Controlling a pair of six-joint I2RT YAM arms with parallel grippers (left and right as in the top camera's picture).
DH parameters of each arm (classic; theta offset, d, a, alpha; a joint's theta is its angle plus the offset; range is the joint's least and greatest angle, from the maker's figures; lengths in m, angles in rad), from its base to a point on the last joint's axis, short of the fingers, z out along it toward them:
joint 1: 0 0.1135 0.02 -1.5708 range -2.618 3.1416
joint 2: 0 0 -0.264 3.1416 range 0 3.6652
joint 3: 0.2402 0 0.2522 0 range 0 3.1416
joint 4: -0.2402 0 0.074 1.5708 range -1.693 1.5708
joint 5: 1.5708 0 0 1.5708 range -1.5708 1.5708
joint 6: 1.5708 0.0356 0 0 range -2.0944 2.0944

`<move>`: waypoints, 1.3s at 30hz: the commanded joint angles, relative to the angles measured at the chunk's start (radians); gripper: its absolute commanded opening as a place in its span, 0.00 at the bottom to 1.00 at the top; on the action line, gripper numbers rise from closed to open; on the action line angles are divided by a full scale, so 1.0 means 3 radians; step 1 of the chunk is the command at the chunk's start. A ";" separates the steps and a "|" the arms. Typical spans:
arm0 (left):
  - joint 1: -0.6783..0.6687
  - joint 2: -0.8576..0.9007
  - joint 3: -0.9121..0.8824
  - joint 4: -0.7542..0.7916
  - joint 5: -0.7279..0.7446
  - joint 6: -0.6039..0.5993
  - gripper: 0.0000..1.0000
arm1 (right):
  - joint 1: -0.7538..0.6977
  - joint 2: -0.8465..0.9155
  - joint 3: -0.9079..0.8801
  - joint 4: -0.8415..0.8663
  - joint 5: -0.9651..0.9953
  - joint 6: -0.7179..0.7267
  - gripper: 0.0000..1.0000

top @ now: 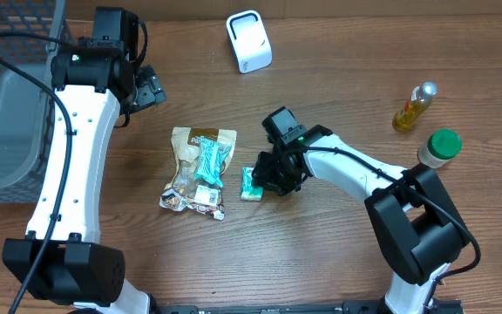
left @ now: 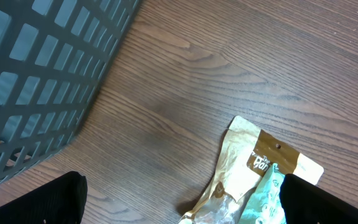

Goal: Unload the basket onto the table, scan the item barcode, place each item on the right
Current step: 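Lower the right gripper and grasp the Kleenex tissue pack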

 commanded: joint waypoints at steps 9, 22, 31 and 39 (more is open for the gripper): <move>-0.0022 -0.0045 0.0062 0.0005 -0.0046 0.0062 1.00 | 0.0009 -0.0018 0.0092 0.0047 -0.0154 0.0000 0.31; -0.0025 -0.0045 0.0062 0.0004 -0.0046 0.0062 1.00 | 0.0084 -0.0017 -0.0089 0.0113 0.0136 0.0001 0.27; -0.0024 -0.0045 0.0062 0.0004 -0.0045 0.0062 1.00 | -0.0078 -0.0045 -0.0053 -0.0057 -0.0140 -0.0331 0.04; -0.0022 -0.0045 0.0062 0.0004 -0.0046 0.0062 1.00 | -0.0744 -0.0465 -0.0042 -0.0287 -0.2221 -0.1750 0.04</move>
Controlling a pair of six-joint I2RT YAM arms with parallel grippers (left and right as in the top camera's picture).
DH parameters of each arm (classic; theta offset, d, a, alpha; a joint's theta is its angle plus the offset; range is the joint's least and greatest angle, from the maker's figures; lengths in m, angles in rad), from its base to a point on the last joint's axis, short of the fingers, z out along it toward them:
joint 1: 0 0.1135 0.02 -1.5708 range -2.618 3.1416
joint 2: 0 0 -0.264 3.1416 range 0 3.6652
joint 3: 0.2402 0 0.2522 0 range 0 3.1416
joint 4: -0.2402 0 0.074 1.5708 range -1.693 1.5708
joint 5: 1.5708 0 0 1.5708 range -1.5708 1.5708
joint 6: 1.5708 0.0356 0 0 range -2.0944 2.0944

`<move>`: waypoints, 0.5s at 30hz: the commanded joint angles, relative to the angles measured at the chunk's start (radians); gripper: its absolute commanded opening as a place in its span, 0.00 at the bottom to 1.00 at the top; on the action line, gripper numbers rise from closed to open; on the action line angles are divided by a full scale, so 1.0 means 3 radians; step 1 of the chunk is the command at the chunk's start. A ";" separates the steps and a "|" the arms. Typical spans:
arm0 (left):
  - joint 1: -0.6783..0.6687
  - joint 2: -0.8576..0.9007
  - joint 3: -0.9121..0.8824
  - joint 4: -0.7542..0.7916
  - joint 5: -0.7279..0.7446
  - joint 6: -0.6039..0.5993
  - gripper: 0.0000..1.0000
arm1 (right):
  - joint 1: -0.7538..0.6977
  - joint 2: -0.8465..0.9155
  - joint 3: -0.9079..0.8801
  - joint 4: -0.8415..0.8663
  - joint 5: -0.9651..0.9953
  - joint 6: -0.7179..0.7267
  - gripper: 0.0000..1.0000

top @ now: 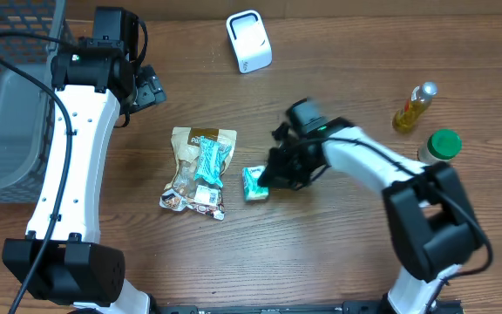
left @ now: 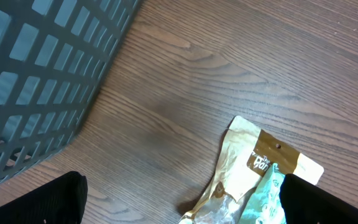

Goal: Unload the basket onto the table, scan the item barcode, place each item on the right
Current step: 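Lower the right gripper and grasp the Kleenex tissue pack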

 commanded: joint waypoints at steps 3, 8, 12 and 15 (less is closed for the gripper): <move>-0.0022 -0.0045 0.0062 0.0004 -0.0046 0.0062 1.00 | -0.0516 -0.0528 0.0006 -0.0423 -0.1476 -0.1240 0.04; -0.0023 -0.0045 0.0062 0.0005 -0.0046 0.0062 1.00 | -0.0825 -0.0755 0.0006 -0.1177 -0.1994 -0.2298 0.04; -0.0022 -0.0045 0.0062 0.0005 -0.0046 0.0062 1.00 | -0.0971 -0.0842 0.0006 -0.1685 -0.2172 -0.2888 0.04; -0.0022 -0.0045 0.0062 0.0005 -0.0046 0.0062 0.99 | -0.1019 -0.0858 0.0006 -0.2050 -0.2229 -0.3274 0.04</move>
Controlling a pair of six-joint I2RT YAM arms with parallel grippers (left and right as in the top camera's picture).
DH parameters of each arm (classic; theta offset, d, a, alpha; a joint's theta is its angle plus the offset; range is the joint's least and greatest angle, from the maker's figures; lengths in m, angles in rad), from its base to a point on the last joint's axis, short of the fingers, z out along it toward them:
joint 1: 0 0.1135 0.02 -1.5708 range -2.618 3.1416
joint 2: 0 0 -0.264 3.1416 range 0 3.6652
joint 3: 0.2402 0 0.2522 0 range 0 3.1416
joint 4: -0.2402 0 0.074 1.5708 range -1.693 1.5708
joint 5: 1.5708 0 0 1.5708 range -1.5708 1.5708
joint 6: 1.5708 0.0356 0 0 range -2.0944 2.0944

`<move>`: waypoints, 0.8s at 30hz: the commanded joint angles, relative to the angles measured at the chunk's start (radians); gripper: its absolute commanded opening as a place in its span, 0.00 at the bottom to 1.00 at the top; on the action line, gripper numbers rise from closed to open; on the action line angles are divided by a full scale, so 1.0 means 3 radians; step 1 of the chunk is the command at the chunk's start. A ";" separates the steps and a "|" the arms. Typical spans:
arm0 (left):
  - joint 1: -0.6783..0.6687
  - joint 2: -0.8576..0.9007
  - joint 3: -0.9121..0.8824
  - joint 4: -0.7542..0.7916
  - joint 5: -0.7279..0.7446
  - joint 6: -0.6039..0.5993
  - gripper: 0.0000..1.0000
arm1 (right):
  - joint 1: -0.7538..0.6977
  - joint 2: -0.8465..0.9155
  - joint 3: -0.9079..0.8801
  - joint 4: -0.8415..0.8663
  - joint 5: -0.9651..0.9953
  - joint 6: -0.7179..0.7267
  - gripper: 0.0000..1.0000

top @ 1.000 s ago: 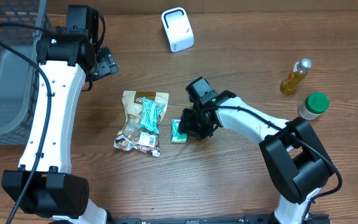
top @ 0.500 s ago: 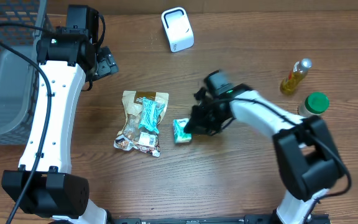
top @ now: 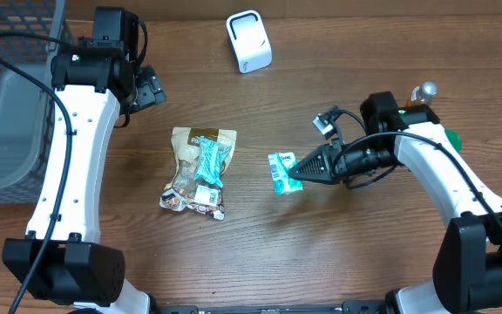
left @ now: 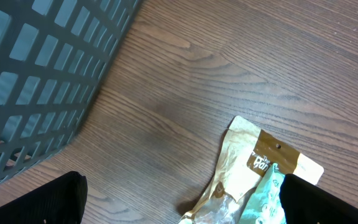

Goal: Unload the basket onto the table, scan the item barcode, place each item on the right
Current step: 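Lower the right gripper and grasp the Kleenex tissue pack, then lift the tissue pack and rotate it with the right gripper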

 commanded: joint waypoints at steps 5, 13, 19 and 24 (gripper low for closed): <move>-0.0022 -0.0045 0.0062 0.0004 -0.0046 0.0062 1.00 | -0.0051 -0.0117 0.0008 -0.0991 -0.0478 -0.1741 0.04; -0.0023 -0.0045 0.0062 0.0005 -0.0045 0.0062 0.99 | -0.0050 -0.0117 0.0008 -0.1340 -0.0623 -0.2049 0.04; -0.0022 -0.0045 0.0062 0.0005 -0.0045 0.0062 1.00 | -0.0050 -0.0117 0.0008 -0.1340 -0.0668 -0.2036 0.04; -0.0022 -0.0045 0.0062 0.0004 -0.0046 0.0062 0.99 | -0.0050 -0.0117 0.0008 -0.1340 -0.0683 -0.1984 0.04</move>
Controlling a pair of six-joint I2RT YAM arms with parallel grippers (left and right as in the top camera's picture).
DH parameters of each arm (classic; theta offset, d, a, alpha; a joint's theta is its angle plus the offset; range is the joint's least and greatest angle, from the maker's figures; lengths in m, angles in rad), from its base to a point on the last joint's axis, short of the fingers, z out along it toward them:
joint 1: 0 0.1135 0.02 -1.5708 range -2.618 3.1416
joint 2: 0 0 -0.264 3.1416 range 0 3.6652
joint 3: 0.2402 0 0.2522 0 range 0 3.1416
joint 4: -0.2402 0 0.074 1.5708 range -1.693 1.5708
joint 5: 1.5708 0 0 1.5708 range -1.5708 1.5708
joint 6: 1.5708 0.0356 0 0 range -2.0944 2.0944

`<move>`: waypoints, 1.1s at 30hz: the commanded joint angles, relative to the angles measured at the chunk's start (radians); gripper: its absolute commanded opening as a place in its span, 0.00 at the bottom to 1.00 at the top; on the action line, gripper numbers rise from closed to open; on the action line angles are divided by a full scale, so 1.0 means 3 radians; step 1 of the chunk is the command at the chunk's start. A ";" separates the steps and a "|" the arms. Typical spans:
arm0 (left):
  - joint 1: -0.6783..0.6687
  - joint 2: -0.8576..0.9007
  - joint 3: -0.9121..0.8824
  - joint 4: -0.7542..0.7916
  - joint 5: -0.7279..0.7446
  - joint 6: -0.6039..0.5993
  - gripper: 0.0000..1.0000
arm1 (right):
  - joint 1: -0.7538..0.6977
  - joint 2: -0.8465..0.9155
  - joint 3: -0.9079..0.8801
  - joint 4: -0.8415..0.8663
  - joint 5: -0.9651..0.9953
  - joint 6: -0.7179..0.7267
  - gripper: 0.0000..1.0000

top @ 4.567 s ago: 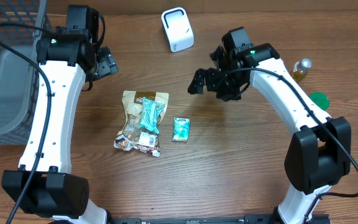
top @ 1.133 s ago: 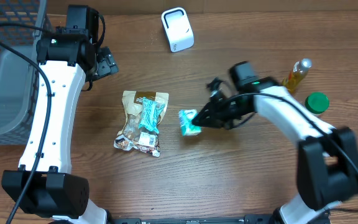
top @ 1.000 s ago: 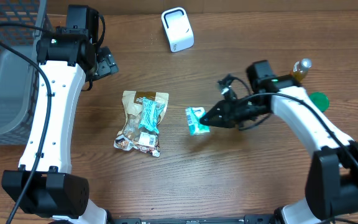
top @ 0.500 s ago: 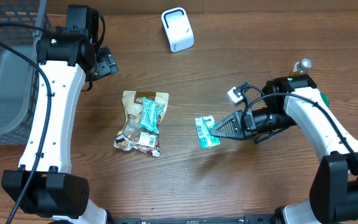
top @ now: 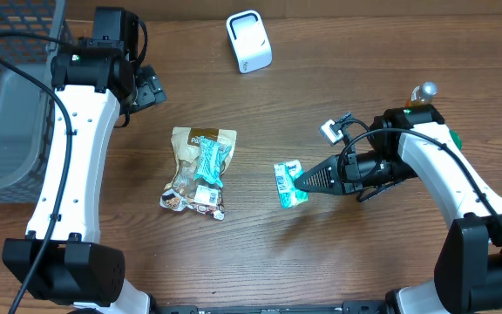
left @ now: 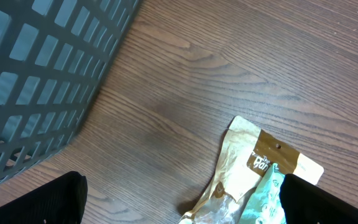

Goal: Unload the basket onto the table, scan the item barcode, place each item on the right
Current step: 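Lift the tissue pack and rotate it with the right gripper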

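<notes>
A small teal packet (top: 289, 185) hangs just above the table, right of centre, with my right gripper (top: 304, 181) shut on its right edge. The white barcode scanner (top: 249, 41) stands at the table's back, well away from the packet. My left gripper (top: 147, 88) hovers at the back left, and in the left wrist view it is open (left: 182, 202), its dark fingers (left: 55, 199) wide apart over bare wood. Nothing lies between them.
A tan snack bag (top: 200, 170) with a teal packet on top (left: 266, 199) lies left of centre. A grey mesh basket (top: 7, 96) fills the left edge. An oil bottle (top: 415, 106) and a green-lidded jar (top: 449, 139) stand at the right.
My right gripper, with the teal packet in it, has shifted a little to the right and toward the table's front. The left arm has not moved.
My right gripper was down on the teal packet lying beside the snack bag. Then it had hold of the packet there. Later it held the packet clear of the table, right of the bag, and now slightly nearer the front. My left arm stayed still.
</notes>
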 commanded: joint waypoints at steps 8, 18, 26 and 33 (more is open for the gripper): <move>-0.0022 -0.0045 0.0062 0.0005 -0.0045 0.0062 1.00 | 0.0000 -0.0097 0.0009 -0.0003 -0.0184 -0.0095 0.04; -0.0022 -0.0045 0.0062 0.0005 -0.0046 0.0062 1.00 | 0.0000 -0.0097 0.0009 -0.0001 -0.0209 -0.0084 0.04; -0.0023 -0.0045 0.0062 0.0005 -0.0045 0.0062 0.99 | 0.0000 -0.0097 0.0009 -0.0001 -0.0210 -0.0071 0.04; -0.0022 -0.0045 0.0062 0.0004 -0.0045 0.0062 1.00 | 0.0000 -0.0097 0.0009 -0.0001 -0.0245 -0.0071 0.04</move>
